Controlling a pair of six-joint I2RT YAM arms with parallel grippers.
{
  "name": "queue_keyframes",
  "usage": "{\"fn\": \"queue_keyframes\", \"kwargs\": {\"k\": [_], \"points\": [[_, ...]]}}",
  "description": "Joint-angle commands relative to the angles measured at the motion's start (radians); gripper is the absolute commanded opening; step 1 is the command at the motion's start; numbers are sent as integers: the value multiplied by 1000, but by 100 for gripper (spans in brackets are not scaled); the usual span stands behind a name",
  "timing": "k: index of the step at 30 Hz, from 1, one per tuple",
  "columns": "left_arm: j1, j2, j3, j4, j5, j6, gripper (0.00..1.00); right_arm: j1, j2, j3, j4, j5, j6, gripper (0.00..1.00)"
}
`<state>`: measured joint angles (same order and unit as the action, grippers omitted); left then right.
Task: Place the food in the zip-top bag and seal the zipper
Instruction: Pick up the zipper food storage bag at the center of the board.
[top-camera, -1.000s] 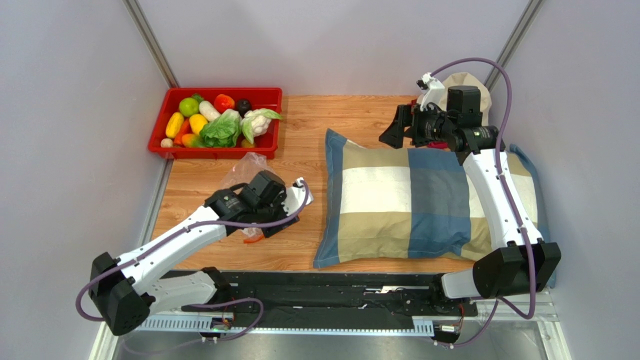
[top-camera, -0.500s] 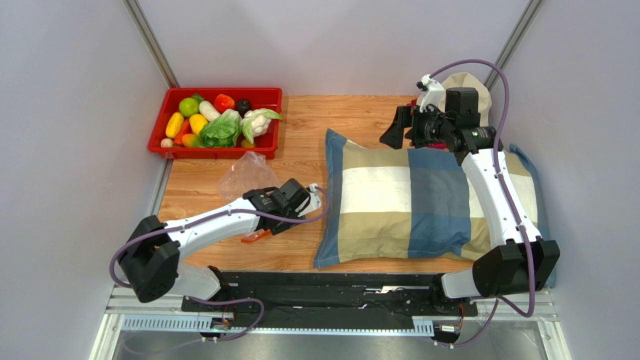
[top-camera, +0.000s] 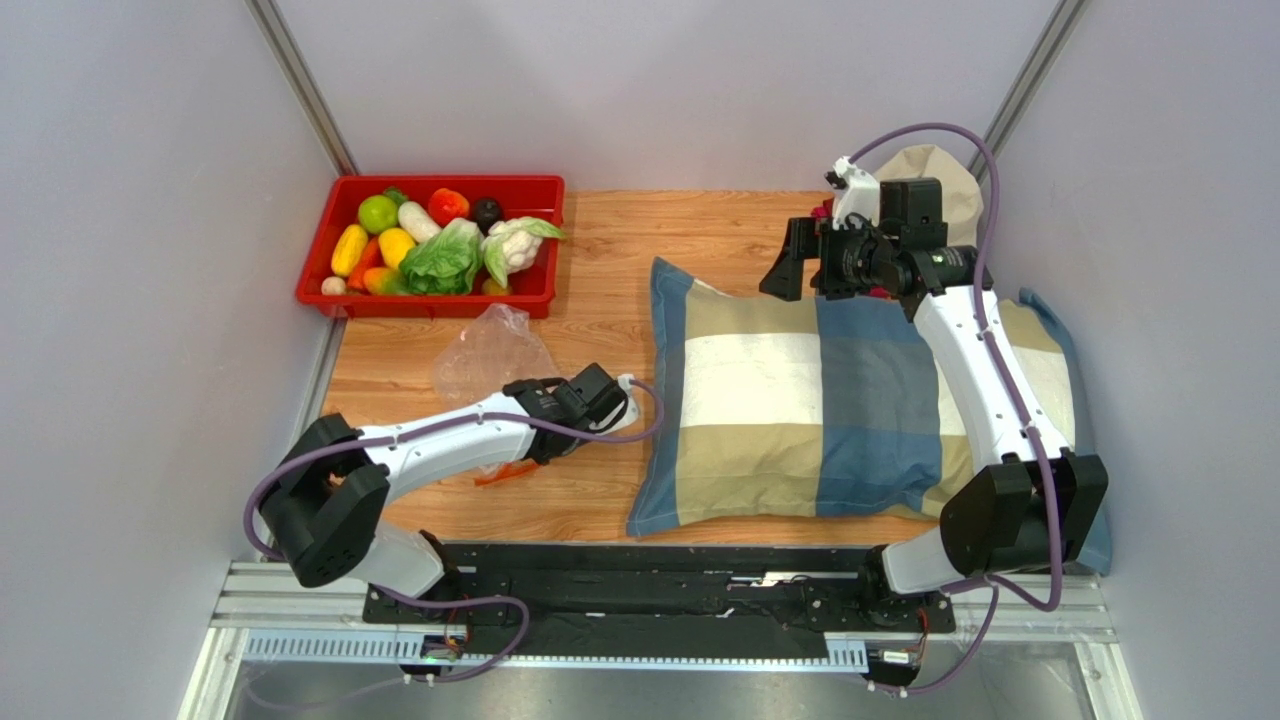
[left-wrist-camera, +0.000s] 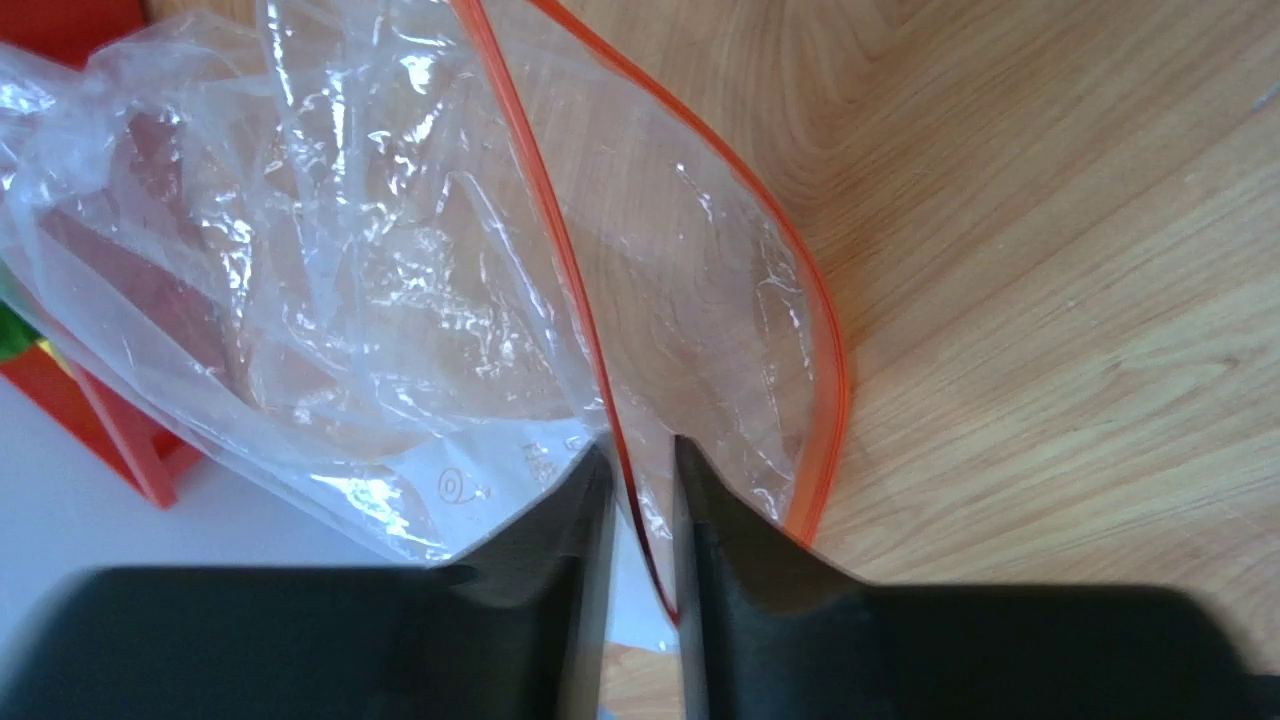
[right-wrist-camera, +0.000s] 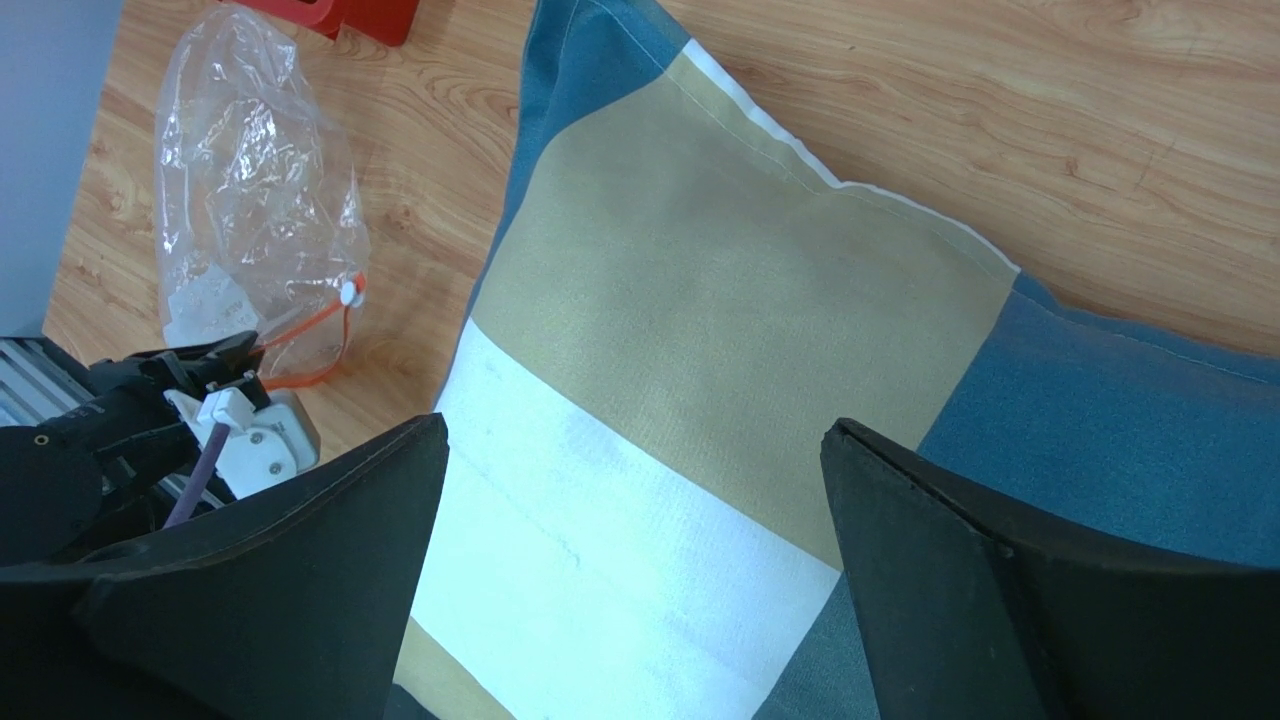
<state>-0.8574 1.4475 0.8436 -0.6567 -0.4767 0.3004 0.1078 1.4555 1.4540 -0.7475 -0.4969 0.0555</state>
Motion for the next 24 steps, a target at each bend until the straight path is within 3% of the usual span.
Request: {"fn": "queue_keyframes", "kwargs": {"k": [1, 8, 11, 15, 19, 24], "points": [[4, -90, 121, -90, 30, -12, 1, -2, -7, 46, 13, 4, 3, 100], [142, -130, 544, -325, 309, -142, 0, 0, 43, 155, -1, -113, 70, 100], [208, -64, 711, -391, 380, -213, 0, 3, 34, 174, 60, -215, 162, 100], [290, 39, 984, -478, 469, -352, 0, 30, -12, 170, 207, -239, 263, 99], [337, 97, 1127, -485, 520, -512, 0, 116, -53, 169, 276, -169, 285, 92], [347, 122, 1155, -436, 524, -632, 0, 274, -60, 167, 330, -40, 273, 78]]}}
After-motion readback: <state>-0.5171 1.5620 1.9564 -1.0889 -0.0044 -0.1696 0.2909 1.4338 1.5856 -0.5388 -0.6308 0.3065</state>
